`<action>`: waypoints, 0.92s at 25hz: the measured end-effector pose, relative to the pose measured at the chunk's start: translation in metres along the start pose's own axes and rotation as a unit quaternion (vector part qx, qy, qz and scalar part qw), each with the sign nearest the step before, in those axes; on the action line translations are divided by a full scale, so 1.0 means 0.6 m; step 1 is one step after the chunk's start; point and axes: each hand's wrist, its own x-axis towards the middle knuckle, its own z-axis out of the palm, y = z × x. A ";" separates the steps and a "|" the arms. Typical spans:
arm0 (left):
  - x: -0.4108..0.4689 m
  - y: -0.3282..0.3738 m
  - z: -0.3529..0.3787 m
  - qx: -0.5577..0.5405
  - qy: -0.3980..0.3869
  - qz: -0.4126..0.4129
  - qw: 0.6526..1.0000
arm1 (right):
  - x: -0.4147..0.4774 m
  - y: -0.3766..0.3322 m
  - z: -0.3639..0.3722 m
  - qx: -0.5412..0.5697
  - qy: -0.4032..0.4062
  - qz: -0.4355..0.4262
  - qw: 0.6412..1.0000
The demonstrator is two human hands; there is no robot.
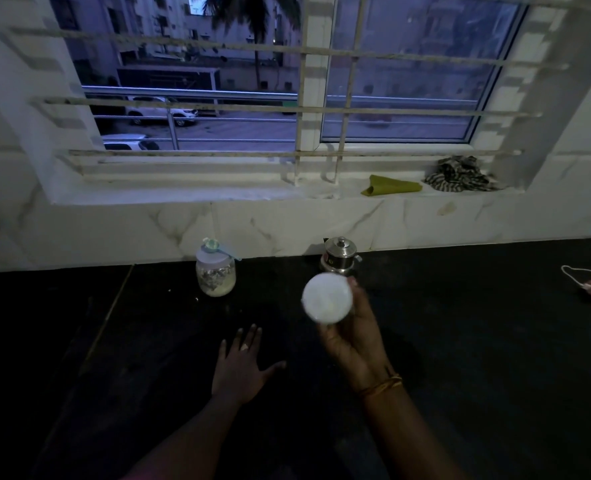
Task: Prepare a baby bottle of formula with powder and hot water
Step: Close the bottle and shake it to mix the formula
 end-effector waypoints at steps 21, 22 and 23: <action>-0.003 0.000 -0.010 0.004 -0.037 0.009 0.999 | -0.040 -0.010 0.021 -0.559 -0.002 -0.205 0.804; -0.002 0.000 -0.006 0.001 -0.020 0.007 1.000 | -0.034 -0.004 0.011 -0.464 0.016 -0.225 0.856; -0.001 0.000 -0.003 0.001 -0.004 0.006 1.000 | -0.028 0.002 0.005 -0.315 0.031 -0.201 0.927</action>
